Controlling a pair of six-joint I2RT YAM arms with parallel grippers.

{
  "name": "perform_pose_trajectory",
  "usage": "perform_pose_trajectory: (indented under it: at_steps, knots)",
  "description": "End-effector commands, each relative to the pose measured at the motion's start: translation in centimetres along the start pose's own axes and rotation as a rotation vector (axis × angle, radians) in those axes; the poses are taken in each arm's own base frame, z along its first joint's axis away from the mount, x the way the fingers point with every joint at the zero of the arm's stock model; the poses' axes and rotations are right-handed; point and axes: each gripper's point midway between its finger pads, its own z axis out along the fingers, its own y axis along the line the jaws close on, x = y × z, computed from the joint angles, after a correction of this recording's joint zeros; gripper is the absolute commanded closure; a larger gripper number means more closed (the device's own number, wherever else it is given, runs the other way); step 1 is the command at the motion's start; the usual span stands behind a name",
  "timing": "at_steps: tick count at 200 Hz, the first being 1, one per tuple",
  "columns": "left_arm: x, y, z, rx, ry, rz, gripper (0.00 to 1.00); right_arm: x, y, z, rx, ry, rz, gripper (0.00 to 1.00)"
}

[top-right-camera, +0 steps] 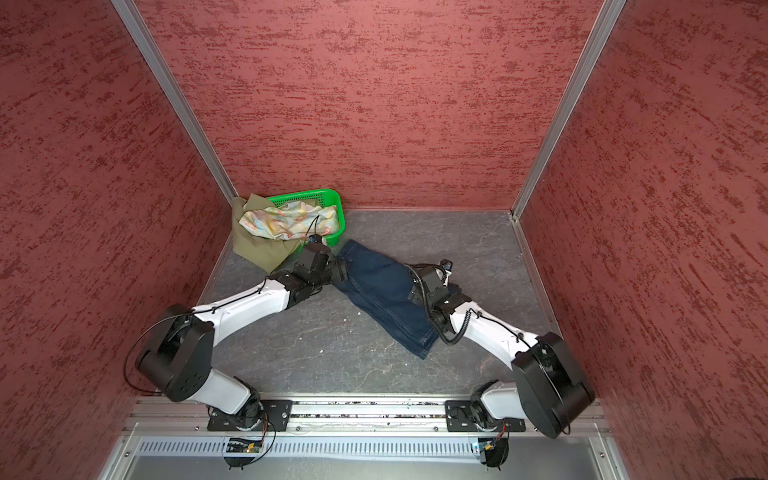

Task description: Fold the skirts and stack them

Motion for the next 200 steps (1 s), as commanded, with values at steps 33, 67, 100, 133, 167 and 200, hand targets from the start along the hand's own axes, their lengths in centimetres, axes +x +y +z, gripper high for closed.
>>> perform_pose_trajectory:
  at_steps: [33, 67, 100, 133, 167, 200]
  knots:
    - [0.4, -2.0, 5.1, 0.013, 0.152, 0.189, 0.14, 0.7, -4.2, 0.6, 0.078, 0.043, 0.112, 0.2]
    - [2.9, -1.3, 7.7, -0.021, 0.261, 0.254, 0.18, 0.0, -4.1, 3.0, 0.057, 0.085, 0.122, 0.2]
    - [5.8, -0.1, 7.7, -0.024, 0.344, 0.27, 0.45, -1.2, -3.5, 6.2, 0.042, 0.121, 0.064, 0.19]
    - [7.9, 0.0, 5.7, 0.012, 0.39, 0.262, 0.62, -4.8, -1.8, 8.8, 0.011, 0.102, -0.05, 0.17]
    - [11.1, -2.2, 2.8, 0.101, 0.421, 0.233, 0.64, -8.7, 1.5, 11.2, -0.092, 0.072, -0.13, 0.14]
    - [11.9, -4.4, 0.2, 0.236, 0.407, 0.139, 0.31, -12.2, 3.1, 10.3, -0.137, 0.017, -0.149, 0.11]
